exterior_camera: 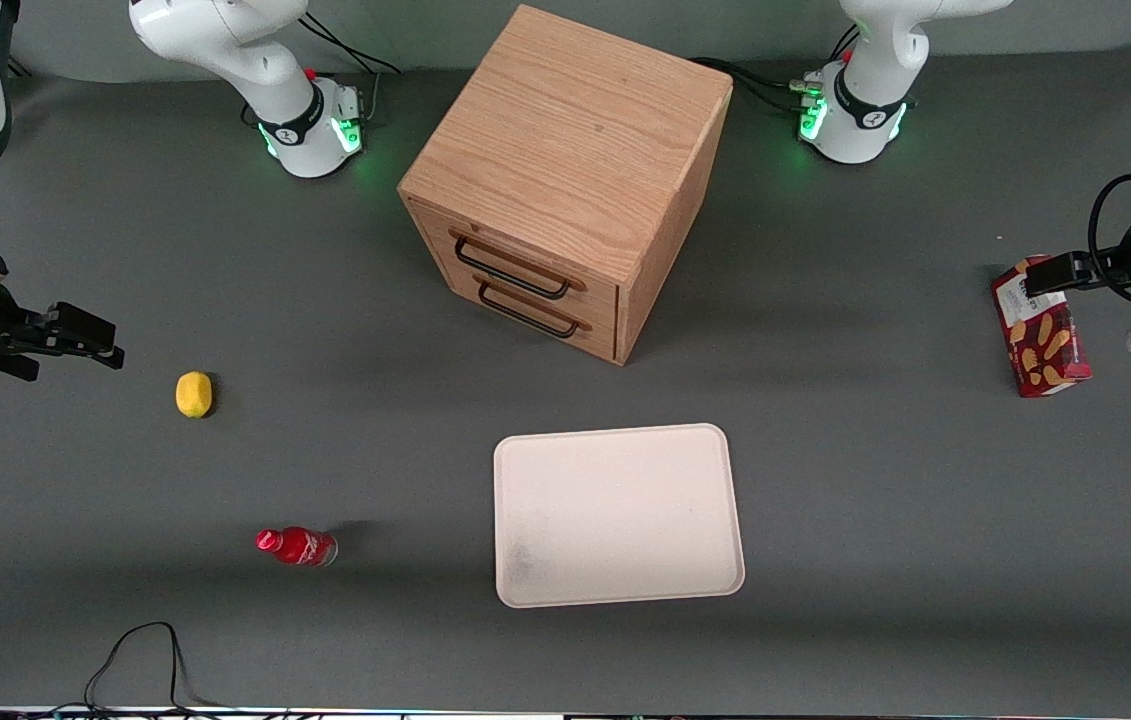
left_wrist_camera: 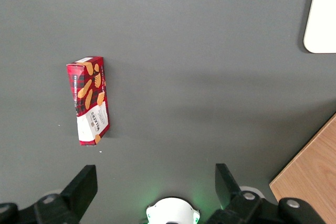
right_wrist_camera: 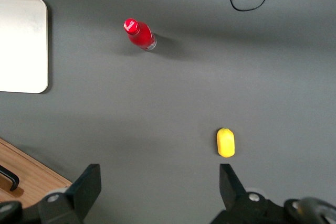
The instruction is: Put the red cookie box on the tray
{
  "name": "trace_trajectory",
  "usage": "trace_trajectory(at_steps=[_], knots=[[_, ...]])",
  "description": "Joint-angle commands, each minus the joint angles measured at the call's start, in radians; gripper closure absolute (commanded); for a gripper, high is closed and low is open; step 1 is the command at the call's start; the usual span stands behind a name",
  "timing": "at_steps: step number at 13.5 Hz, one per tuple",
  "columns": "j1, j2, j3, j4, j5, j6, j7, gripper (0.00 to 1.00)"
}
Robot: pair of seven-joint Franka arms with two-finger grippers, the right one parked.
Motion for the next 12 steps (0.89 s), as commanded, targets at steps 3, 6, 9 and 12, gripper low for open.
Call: trace_trajectory(at_steps=[3,6,9,12], knots=[[-0.009,-0.015,0.017,-0.012,-0.010,0.013,0.004,0.00],[-0.011,-0.006,0.017,0.006,-0.009,0.004,-0.002,0.00],[-0.012,0.004,0.016,0.010,-0.009,-0.001,0.005,0.00],[-0.005,0.008,0.020,0.008,-0.009,0.001,0.054,0.00]])
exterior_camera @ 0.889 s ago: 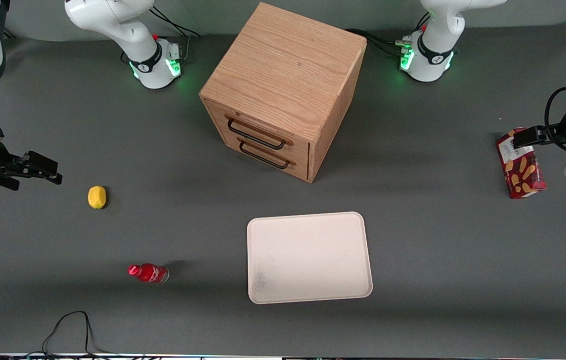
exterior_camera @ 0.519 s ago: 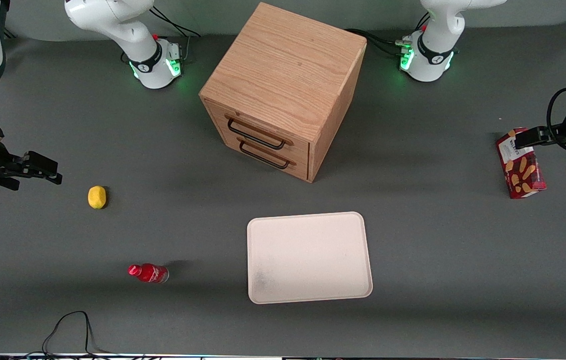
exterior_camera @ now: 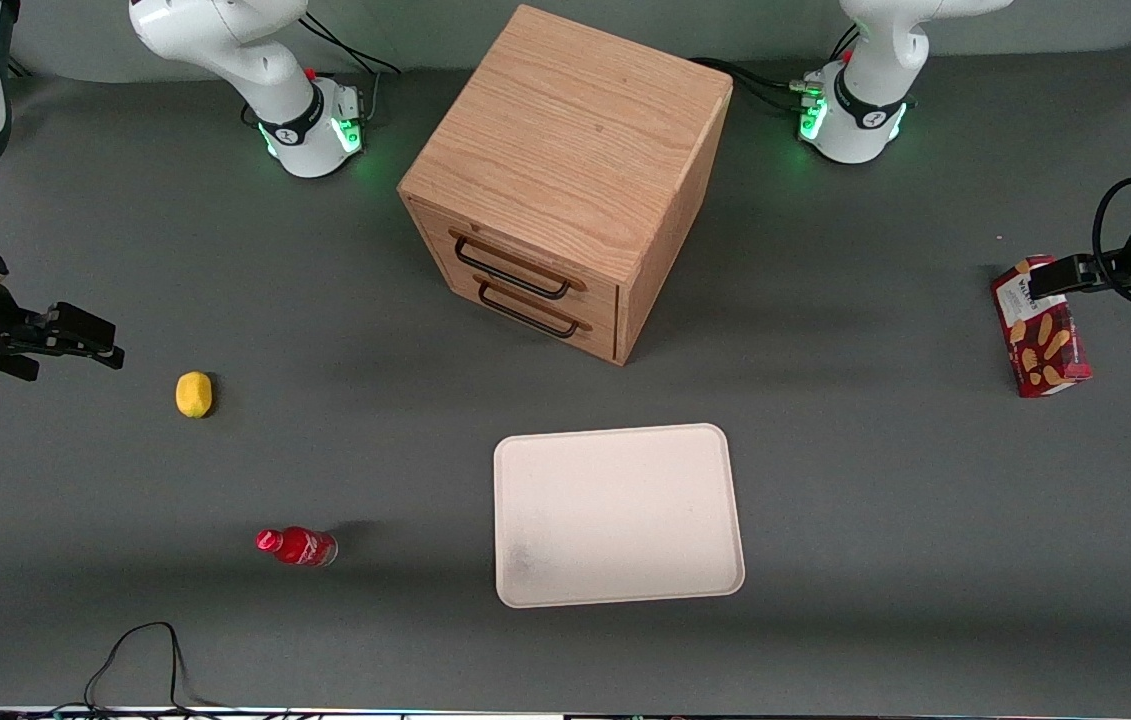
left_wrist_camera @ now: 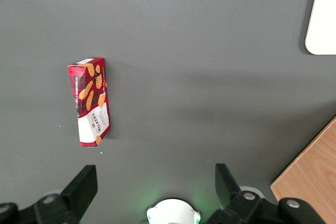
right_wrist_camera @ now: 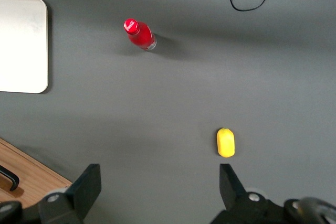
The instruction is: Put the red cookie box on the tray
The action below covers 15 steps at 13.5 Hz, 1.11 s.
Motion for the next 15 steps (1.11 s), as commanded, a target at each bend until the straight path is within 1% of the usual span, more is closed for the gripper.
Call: trace_trajectory(at_steps=[1,3,6,9,11,15], knots=[[0.016,0.009,0.012,0.009,-0.010,-0.002,0.050,0.00],[0.046,0.021,0.014,0.009,-0.010,0.004,0.090,0.00],[0.121,0.047,0.012,0.012,-0.013,0.016,0.208,0.00],[0.226,0.098,0.012,0.019,-0.010,0.061,0.369,0.00],[0.286,0.135,0.014,0.021,-0.003,0.061,0.450,0.00],[0.333,0.146,0.014,0.019,0.008,0.046,0.494,0.00]])
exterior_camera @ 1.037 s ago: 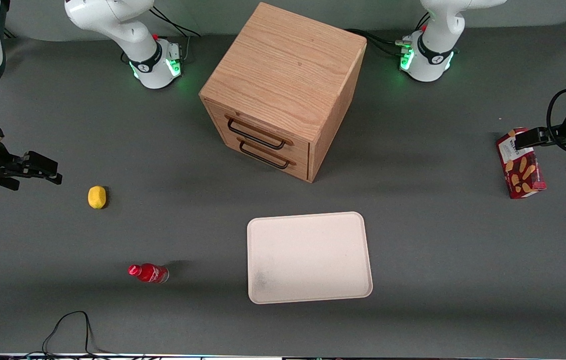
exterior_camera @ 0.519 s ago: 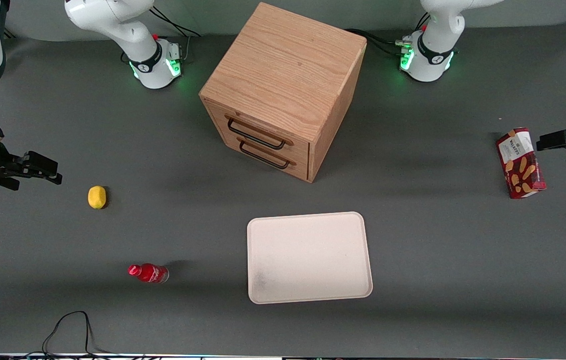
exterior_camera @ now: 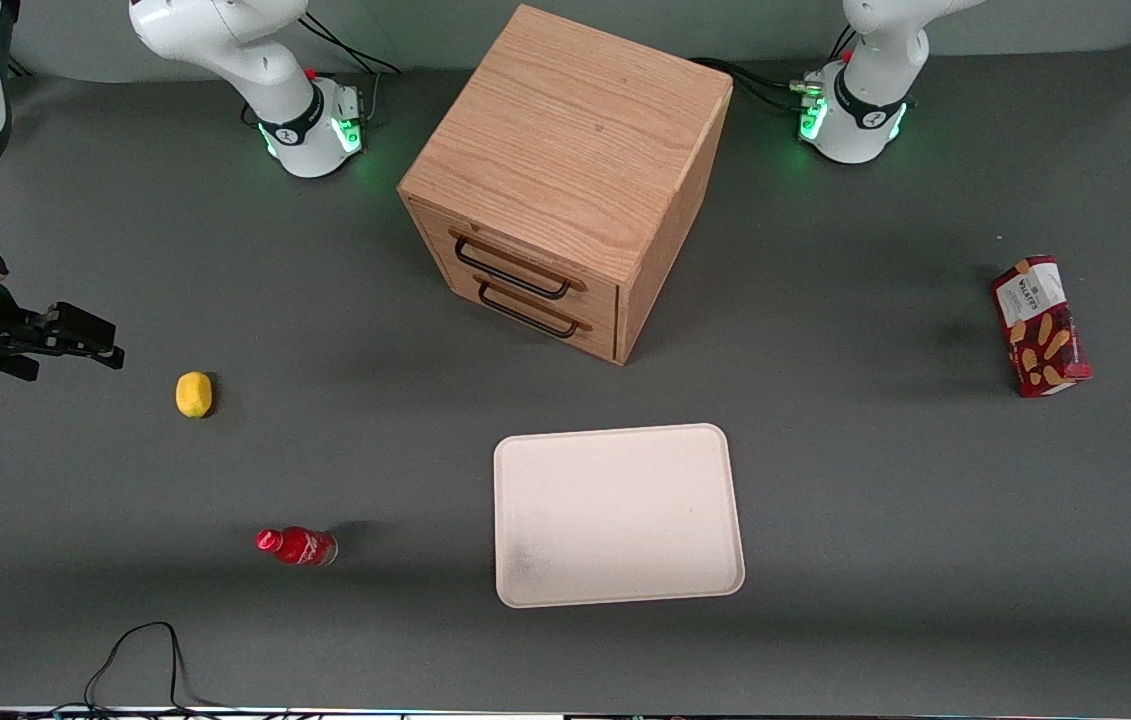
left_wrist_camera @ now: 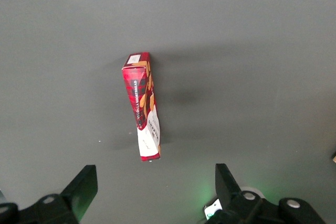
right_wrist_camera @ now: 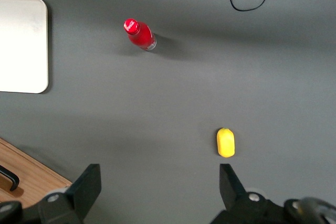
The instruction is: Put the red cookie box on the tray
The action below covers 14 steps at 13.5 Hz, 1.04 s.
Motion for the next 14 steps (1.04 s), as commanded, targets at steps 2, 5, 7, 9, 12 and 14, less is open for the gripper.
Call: trace_trajectory(at_steps=[2,5,7,9,12,14], knots=[[0.015,-0.030,-0.006,0.018,0.035,-0.025,0.028,0.00],[0.066,-0.097,-0.006,0.014,0.038,-0.095,0.037,0.00],[0.078,-0.137,-0.006,0.012,0.038,-0.130,0.038,0.00],[0.080,-0.165,-0.006,-0.012,0.039,-0.132,0.041,0.00],[0.092,-0.168,-0.005,-0.090,0.045,-0.068,0.054,0.00],[0.104,-0.153,-0.005,-0.156,0.045,0.010,0.054,0.00]])
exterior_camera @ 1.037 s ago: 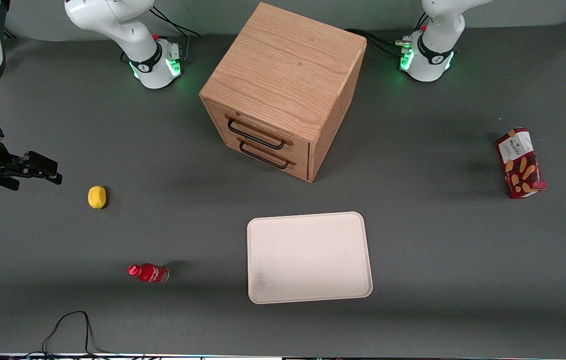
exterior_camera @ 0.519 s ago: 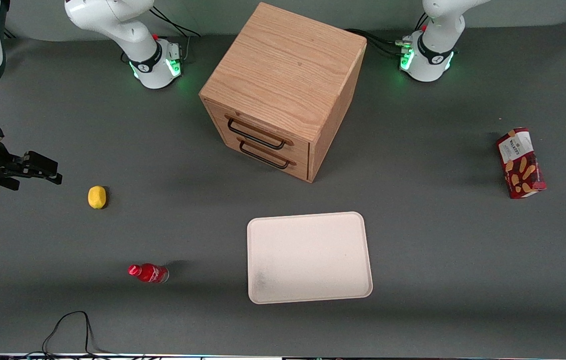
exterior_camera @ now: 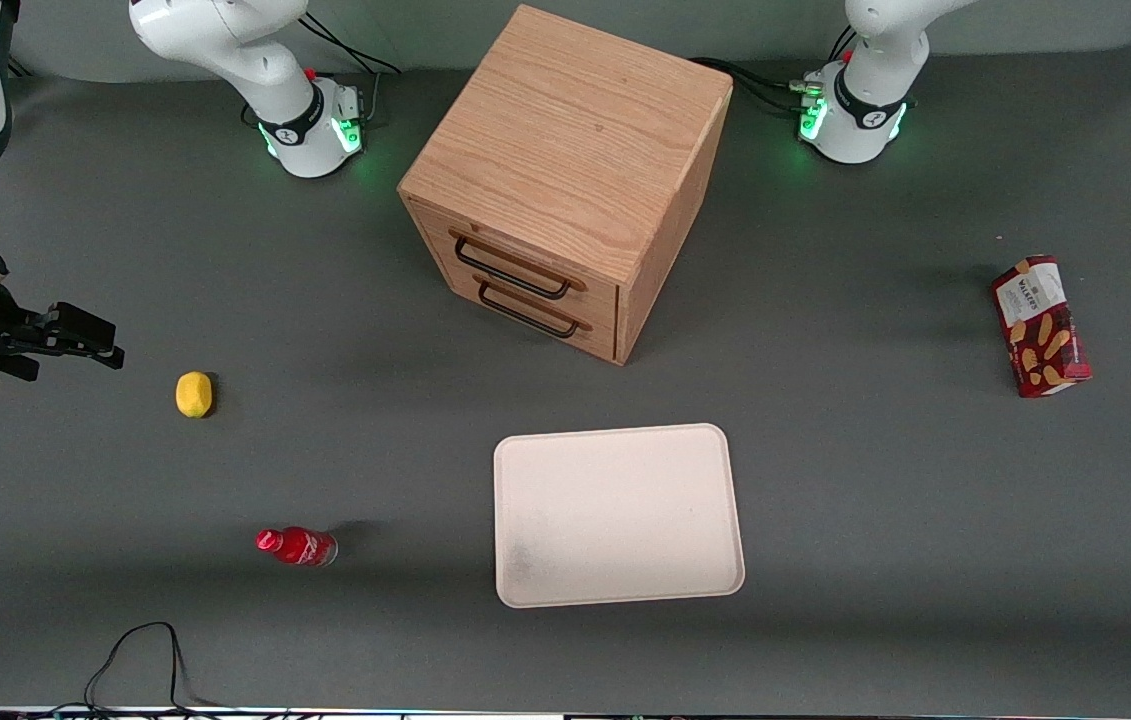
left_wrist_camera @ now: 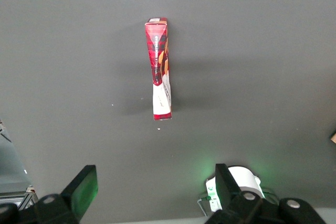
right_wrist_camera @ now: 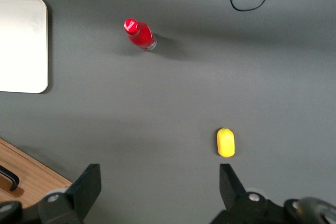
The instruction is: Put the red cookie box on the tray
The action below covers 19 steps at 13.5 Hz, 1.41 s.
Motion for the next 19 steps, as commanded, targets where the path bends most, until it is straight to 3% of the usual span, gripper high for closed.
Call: trace_trajectory(at_steps=[1,4,11,19], knots=[[0.023,-0.009,-0.005,-0.138,0.013,0.135,0.023,0.00],[0.024,-0.001,-0.007,-0.275,0.013,0.295,0.023,0.00],[0.023,0.122,-0.009,-0.413,0.013,0.495,-0.041,0.00],[0.024,0.257,-0.007,-0.421,0.013,0.595,-0.104,0.01]])
